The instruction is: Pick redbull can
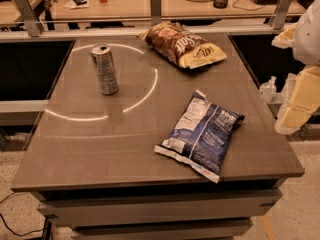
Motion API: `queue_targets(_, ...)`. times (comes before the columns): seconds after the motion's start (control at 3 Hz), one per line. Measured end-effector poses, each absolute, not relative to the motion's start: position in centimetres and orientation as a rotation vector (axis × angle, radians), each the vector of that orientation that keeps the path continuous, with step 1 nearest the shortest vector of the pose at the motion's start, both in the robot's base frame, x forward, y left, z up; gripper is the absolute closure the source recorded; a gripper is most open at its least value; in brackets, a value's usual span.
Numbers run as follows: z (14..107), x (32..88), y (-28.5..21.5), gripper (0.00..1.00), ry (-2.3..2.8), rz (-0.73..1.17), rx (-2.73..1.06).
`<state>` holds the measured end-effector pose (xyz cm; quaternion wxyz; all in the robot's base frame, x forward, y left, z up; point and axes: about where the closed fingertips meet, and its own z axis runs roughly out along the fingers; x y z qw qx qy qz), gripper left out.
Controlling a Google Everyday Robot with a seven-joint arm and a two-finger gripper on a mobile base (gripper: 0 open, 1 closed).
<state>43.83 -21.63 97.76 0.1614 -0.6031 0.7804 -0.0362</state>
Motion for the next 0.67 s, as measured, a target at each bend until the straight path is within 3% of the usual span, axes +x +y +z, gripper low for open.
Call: queue_targets(0.67,97.99,43.93,-21.55,0.0,2.221,-0.095,-1.714)
